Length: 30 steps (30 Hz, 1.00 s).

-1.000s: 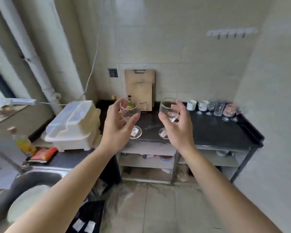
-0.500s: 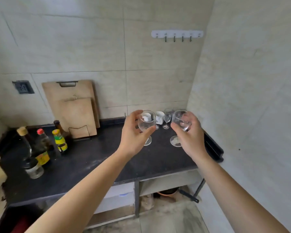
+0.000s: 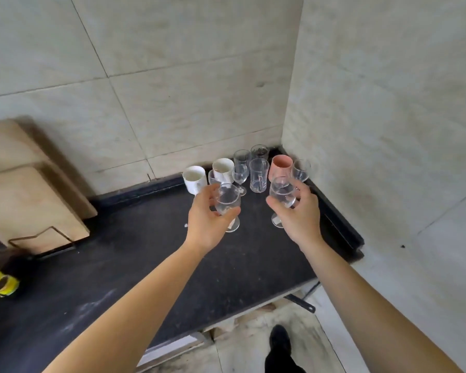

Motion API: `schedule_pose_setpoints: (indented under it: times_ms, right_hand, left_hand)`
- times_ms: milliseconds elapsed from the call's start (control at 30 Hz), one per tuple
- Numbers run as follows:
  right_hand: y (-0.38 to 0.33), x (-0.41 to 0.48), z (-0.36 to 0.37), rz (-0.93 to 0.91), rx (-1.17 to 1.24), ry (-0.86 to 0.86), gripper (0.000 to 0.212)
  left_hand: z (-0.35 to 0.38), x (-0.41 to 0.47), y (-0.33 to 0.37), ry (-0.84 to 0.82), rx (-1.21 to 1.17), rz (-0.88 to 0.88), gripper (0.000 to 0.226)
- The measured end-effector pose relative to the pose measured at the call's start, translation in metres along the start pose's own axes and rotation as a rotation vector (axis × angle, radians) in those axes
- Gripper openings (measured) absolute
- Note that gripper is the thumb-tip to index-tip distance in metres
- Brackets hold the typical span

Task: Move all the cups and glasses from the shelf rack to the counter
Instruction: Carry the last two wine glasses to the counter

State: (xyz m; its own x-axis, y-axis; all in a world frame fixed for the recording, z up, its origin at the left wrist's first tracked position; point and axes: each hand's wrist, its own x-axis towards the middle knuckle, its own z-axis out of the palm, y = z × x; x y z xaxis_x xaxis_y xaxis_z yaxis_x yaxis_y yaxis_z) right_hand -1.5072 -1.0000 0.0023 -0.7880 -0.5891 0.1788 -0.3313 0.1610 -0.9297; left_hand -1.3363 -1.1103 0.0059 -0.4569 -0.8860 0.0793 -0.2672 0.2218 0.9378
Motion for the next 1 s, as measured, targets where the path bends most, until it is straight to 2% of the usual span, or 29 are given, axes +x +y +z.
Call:
schedule_pose_setpoints:
  times_ms: [167,433,533,633,733,1000]
  right_hand:
    - [0.085,0.083,0.037,0.159,-0.108,-0.226,0.066]
    - [0.162,0.156,0.092,0.252,-0.153,-0.384,0.063]
    - [0.175,0.167,0.108,0.249,-0.155,-0.402,0.060]
    - [0.181,0.170,0.116,0.245,-0.158,-0.408,0.057]
    - [0.181,0.168,0.121,0.265,-0.144,-0.399,0.060]
    - [0.176,0.168,0.128,0.279,-0.233,-0.394,0.064]
  left_hand:
    - [0.055,0.065,-0.046,0.024,0.103,-0.218,0.063]
    - [0.107,0.138,-0.109,0.058,0.192,-0.408,0.061]
    - [0.118,0.158,-0.126,0.023,0.210,-0.403,0.066]
    - [0.124,0.170,-0.137,-0.024,0.209,-0.376,0.061]
    - [0.126,0.175,-0.143,-0.047,0.200,-0.350,0.056]
    - [0.119,0.181,-0.154,-0.090,0.196,-0.321,0.060]
